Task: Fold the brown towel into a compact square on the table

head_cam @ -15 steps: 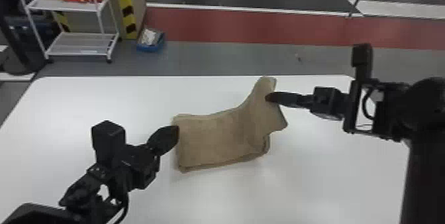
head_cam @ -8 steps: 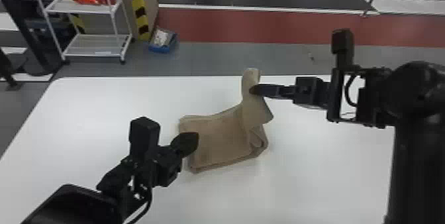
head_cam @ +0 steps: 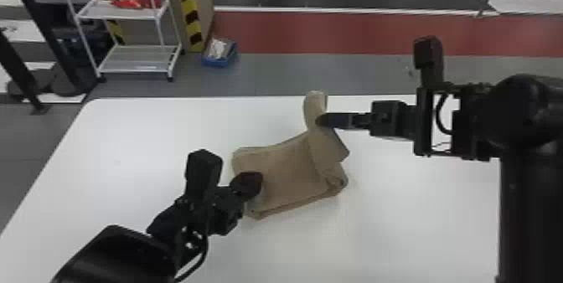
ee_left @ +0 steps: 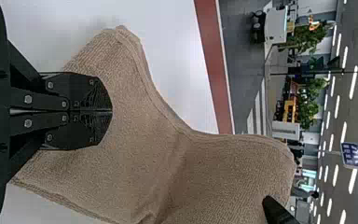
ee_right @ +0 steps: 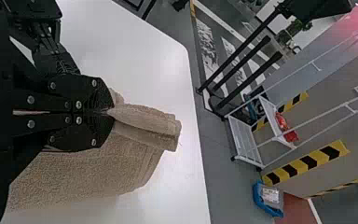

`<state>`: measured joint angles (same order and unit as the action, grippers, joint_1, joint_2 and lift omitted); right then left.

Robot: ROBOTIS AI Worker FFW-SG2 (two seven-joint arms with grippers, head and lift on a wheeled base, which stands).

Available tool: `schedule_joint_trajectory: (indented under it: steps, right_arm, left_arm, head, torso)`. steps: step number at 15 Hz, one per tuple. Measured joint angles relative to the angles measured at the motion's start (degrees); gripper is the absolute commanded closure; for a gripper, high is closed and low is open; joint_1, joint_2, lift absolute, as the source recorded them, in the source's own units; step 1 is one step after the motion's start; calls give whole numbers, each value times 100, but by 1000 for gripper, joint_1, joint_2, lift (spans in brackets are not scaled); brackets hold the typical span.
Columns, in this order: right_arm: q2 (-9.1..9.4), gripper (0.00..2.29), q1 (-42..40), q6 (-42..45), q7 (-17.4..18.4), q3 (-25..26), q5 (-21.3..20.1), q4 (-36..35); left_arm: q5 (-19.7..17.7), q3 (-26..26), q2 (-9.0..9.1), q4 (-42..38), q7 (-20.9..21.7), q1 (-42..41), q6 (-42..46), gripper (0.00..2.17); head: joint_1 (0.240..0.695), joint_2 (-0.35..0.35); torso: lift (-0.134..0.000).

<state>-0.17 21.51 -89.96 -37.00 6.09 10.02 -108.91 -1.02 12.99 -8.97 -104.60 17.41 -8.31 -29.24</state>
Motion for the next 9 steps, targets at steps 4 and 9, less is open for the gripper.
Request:
schedule_joint_trajectory:
  steps: [4,9]
  right_arm:
    - [0,1210,-76,0,-1,-190,-12,-16]
    - [-1,1210,-109,0,71,-517,-134,50]
  left_arm:
    - [106,131,28,299,-74,229,26,1447]
    - [120,207,109,605,-88,476,87,1447]
  head:
    - [695,-3]
    - [695,9]
  torso:
    - [-124]
    - [-124]
